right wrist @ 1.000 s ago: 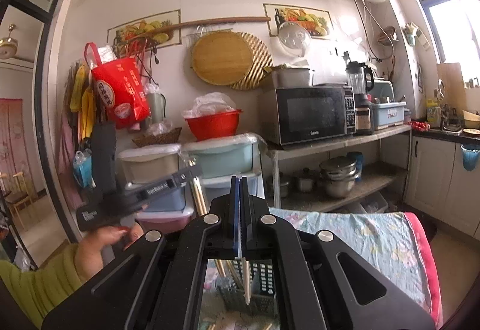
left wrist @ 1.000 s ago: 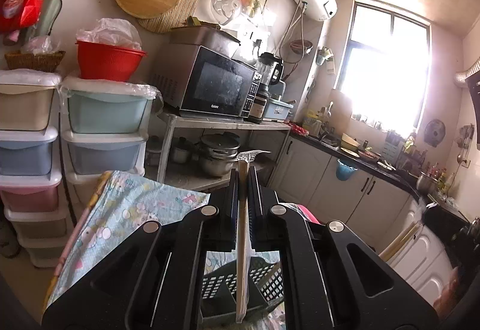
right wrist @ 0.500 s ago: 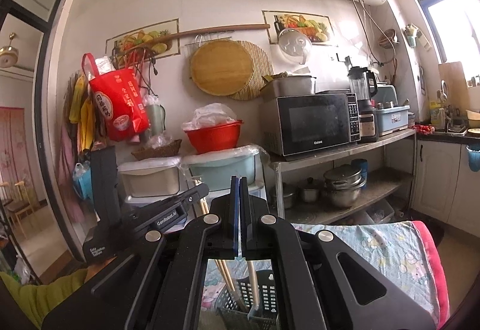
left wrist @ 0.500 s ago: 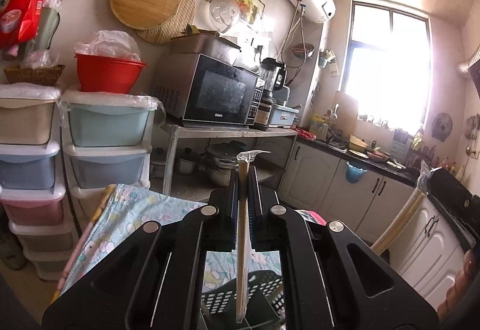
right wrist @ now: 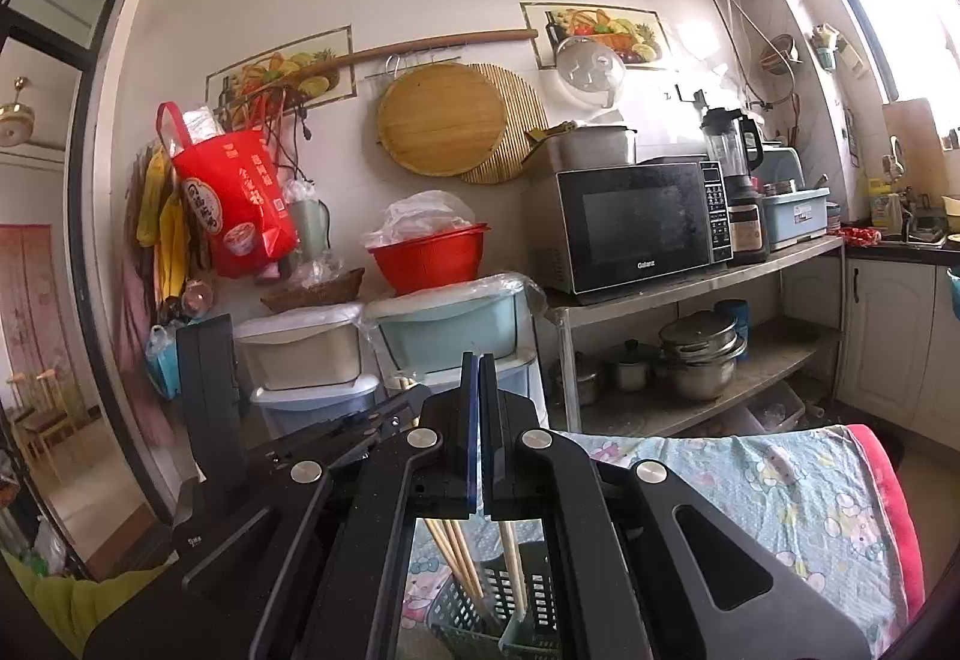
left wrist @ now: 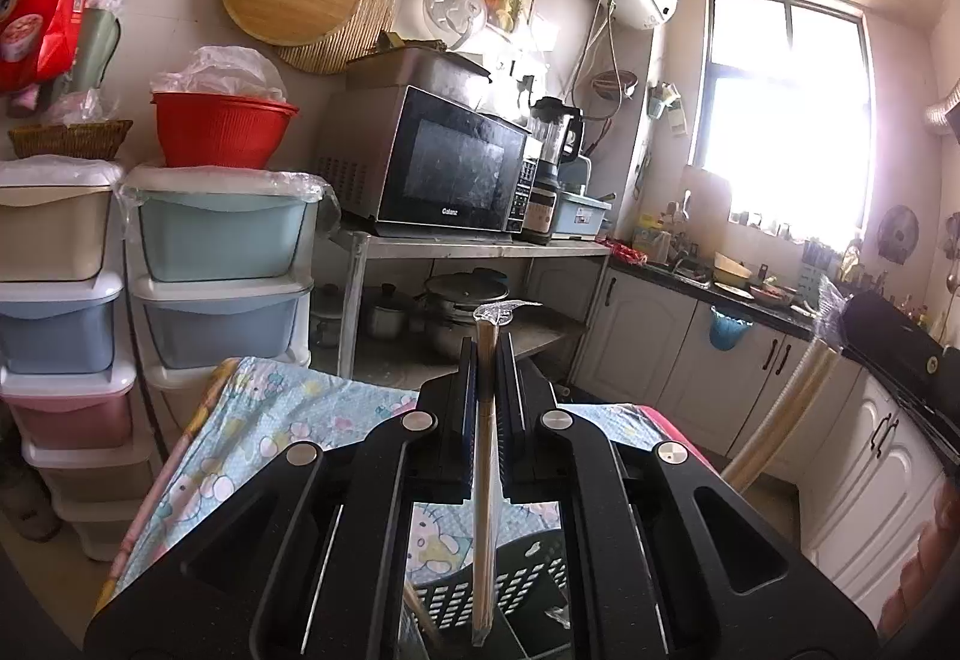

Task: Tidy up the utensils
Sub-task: 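Lower the left gripper's chopstick into the caddy while the right gripper lowers its chopstick in, then open both grippers and withdraw them from the green caddy, then move both open grippers down toward the wrapped chopsticks beside the caddy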

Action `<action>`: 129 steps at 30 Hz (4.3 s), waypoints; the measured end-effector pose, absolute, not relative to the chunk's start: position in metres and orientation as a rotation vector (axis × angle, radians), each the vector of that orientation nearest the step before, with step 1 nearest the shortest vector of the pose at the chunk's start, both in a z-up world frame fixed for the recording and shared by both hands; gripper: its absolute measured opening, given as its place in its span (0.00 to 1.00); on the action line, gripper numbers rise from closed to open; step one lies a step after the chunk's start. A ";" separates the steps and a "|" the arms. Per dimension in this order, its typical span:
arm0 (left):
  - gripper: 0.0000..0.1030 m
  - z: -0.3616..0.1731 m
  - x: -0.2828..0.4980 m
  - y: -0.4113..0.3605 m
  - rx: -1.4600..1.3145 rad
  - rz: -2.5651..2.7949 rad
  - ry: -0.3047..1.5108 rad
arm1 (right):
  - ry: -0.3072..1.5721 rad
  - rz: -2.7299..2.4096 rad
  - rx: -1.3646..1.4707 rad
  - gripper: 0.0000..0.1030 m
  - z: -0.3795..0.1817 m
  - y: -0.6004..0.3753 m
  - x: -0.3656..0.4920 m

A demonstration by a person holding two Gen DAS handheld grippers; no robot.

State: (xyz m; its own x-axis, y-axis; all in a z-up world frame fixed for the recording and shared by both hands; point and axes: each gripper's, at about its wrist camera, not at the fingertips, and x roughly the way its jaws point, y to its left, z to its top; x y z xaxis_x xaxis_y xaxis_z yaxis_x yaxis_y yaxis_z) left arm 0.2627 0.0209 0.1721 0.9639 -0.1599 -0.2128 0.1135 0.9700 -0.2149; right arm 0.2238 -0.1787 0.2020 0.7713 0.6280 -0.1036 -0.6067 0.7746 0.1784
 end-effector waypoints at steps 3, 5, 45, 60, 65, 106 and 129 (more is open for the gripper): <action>0.03 0.165 0.265 0.020 -0.199 -0.141 0.241 | 0.175 0.655 0.122 0.01 0.195 -0.174 0.229; 0.03 0.159 0.266 0.019 -0.197 -0.143 0.251 | 0.181 0.645 0.113 0.01 0.190 -0.172 0.232; 0.04 0.095 0.260 0.020 -0.235 -0.137 0.401 | 0.391 0.503 0.166 0.19 0.111 -0.189 0.258; 0.47 0.096 0.244 0.034 -0.298 -0.134 0.407 | 0.424 0.468 0.143 0.34 0.099 -0.199 0.241; 0.61 0.097 0.237 0.039 -0.319 -0.126 0.401 | 0.435 0.472 0.140 0.36 0.095 -0.199 0.236; 0.90 0.078 0.180 0.032 -0.311 -0.162 0.427 | 0.437 0.455 0.050 0.54 0.085 -0.209 0.172; 0.90 0.049 0.178 -0.013 -0.213 -0.232 0.519 | 0.563 0.400 0.069 0.54 0.037 -0.232 0.159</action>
State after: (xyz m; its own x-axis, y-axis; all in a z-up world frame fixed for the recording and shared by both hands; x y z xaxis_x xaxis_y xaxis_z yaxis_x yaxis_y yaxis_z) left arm 0.1783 -0.0132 0.0486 0.8434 -0.2714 -0.4637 0.1640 0.9519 -0.2588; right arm 0.1591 -0.2318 0.0368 0.7713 0.3869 -0.5054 -0.3498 0.9211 0.1712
